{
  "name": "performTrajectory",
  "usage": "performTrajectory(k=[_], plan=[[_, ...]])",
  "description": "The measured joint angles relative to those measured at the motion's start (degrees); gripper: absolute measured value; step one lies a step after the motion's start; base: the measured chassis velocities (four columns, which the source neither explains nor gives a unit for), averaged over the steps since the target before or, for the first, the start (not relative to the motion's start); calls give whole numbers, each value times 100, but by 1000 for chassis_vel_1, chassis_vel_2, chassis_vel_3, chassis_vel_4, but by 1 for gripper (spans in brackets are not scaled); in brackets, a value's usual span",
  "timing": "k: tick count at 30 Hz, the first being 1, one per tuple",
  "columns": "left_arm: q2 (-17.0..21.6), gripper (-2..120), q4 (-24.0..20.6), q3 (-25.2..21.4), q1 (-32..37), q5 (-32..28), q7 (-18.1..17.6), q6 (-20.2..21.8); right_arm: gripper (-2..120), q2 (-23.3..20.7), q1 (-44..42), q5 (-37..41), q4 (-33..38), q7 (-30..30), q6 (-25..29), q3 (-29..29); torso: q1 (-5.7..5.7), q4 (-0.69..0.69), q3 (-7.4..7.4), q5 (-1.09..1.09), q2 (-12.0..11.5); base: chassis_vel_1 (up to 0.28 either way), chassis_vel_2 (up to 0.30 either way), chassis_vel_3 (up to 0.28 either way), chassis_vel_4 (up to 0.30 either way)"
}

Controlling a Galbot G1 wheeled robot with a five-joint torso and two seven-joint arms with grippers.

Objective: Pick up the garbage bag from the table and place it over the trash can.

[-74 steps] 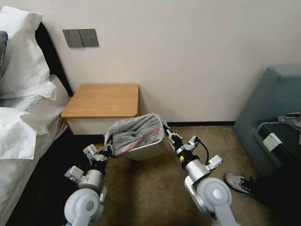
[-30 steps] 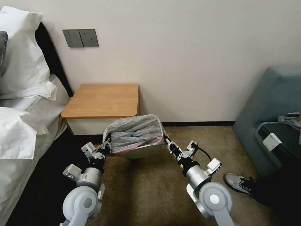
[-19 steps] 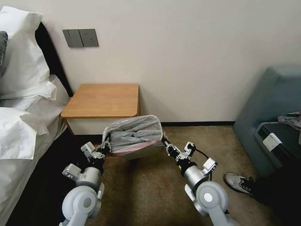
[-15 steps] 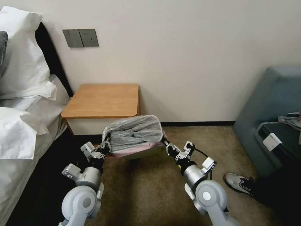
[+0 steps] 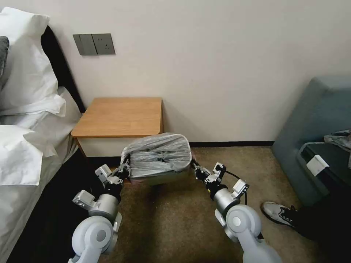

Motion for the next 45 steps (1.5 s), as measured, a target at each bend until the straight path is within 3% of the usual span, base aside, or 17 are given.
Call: performTrajectory(k=[6,17,25,28,32,34,36,38,39,41,42,45], plan=[[-7,6,9,8,-9,-1,15,2,0,-23,-57,-9,82,-65,-5,34,0,0,0,0,0,0,0,0,0],[69,6,290,-56,-147,14,-10,-38,39,-263,-681,-410,573,-903,258,266,0,-1,0,0,0,0,0,0,0],[83,6,361,-43,-194,20,-98,-57,67,-324,-869,-442,885,-1116,467,473,0,0,0,0,0,0,0,0,0],[168,6,295,-35,-195,211,-112,-57,83,-562,-910,-297,1411,-1067,473,748,0,-1,0,0,0,0,0,0,0],[229,6,260,1,-176,542,-80,-66,92,-886,-768,-288,1748,-962,442,767,0,-1,0,0,0,0,0,0,0],[280,6,212,55,-142,859,-46,-80,99,-1299,-507,-330,1998,-885,375,638,0,-1,0,1,0,0,0,0,0],[297,6,186,80,-125,985,-29,-83,99,-1508,-339,-366,2089,-861,298,546,0,0,0,1,0,0,0,0,0],[316,6,119,135,-87,1286,10,-92,95,-2003,116,-539,2233,-863,38,213,0,0,0,1,0,0,0,0,0],[316,6,119,135,-87,1286,10,-92,95,-2003,116,-539,2233,-863,38,213,0,0,0,1,0,0,0,0,0],[326,6,50,189,-37,1665,52,-94,86,-2481,723,-902,2302,-992,-254,-295,0,0,0,1,0,0,0,0,0],[326,6,50,189,-37,1665,52,-94,86,-2481,723,-902,2302,-992,-254,-295,0,0,0,1,0,0,0,0,0],[335,6,-26,251,40,2116,127,-105,70,-2884,1590,-1384,2305,-1087,-610,-1186,0,1,0,0,0,0,0,0,0]])
